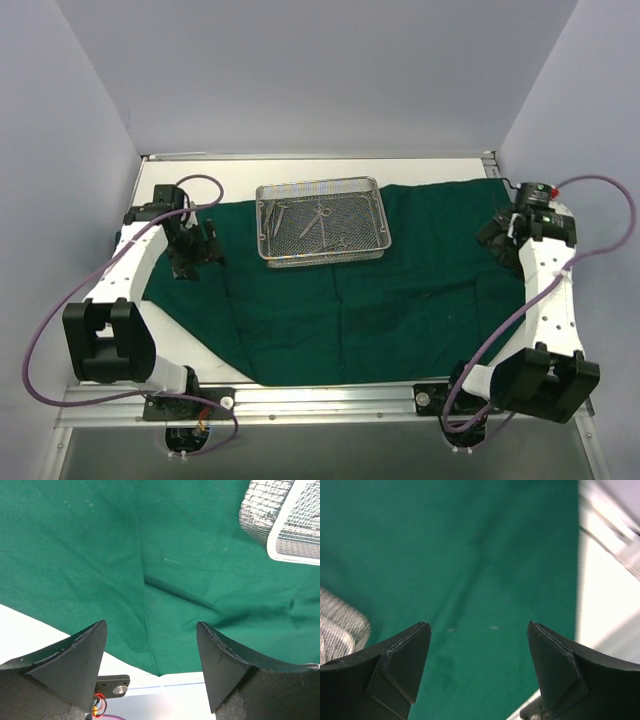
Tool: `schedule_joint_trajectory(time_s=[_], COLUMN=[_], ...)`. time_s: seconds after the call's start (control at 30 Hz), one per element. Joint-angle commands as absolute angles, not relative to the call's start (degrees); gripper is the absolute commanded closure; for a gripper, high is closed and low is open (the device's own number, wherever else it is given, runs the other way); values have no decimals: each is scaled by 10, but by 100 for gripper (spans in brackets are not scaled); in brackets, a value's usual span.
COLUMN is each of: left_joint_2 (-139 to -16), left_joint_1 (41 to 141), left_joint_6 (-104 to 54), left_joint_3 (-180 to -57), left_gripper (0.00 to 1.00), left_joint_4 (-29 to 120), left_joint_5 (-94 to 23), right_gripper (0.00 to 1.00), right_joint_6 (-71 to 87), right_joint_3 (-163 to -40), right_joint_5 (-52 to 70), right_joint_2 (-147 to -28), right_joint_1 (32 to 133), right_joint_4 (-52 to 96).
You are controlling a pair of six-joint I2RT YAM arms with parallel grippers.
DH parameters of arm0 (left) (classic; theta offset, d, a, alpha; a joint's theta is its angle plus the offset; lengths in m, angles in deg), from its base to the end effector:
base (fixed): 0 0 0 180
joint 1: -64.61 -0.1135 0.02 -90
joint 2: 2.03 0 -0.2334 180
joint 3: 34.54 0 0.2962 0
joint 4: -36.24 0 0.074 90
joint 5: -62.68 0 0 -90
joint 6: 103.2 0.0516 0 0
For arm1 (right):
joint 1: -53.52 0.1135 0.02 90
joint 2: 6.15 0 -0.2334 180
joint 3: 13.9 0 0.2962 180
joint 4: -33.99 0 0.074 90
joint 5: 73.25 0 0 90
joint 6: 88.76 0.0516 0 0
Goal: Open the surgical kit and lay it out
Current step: Smooth out the surgical kit at the center of the board.
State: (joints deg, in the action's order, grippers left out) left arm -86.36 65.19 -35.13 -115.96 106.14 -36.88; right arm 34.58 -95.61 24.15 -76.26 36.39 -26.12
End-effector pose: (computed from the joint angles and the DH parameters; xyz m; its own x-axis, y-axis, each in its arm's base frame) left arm 0.3296 -0.0119 0.2114 -0.9082 -0.3591 -0.2149 -0.3020 0.9179 -0.2576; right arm 0.2978 -0.0987 0.2988 -0.3927 0.6914 -0.6065 0.7056 0.6495 0.2835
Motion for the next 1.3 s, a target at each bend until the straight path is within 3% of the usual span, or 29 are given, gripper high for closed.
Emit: schedule_joint_trajectory(time_s=[0.0, 0.27, 0.47, 0.83, 1.07, 1.27], left_joint_2=[-889, -989, -1073, -1146, -1165, -1170], left_joint_1=[650, 676, 697, 740, 745, 745], left_joint_6=[-359, -357, -385, -392, -391, -393], left_joint_3=[-1186, -1246, -1290, -1316, -1304, -1281], left_gripper=[19, 17, 27, 29, 39, 53], left_joint_4=[1065, 1081, 1101, 1146, 1152, 1147], left_joint_5=[-347, -279, -248, -198, -194, -200], right_gripper=[20, 21, 21, 21, 21, 21], right_joint_6=[317, 287, 268, 235, 231, 231], right_joint_3=[-986, -1028, -1050, -1061, -1079, -1079], right_joint_5=[235, 174, 144, 139, 127, 123], right_joint_2=[-798, -891, -933, -945, -954, -959], right_joint_1=[433, 559, 588, 589, 590, 590], right_joint_4=[-224, -175, -163, -144, -141, -136])
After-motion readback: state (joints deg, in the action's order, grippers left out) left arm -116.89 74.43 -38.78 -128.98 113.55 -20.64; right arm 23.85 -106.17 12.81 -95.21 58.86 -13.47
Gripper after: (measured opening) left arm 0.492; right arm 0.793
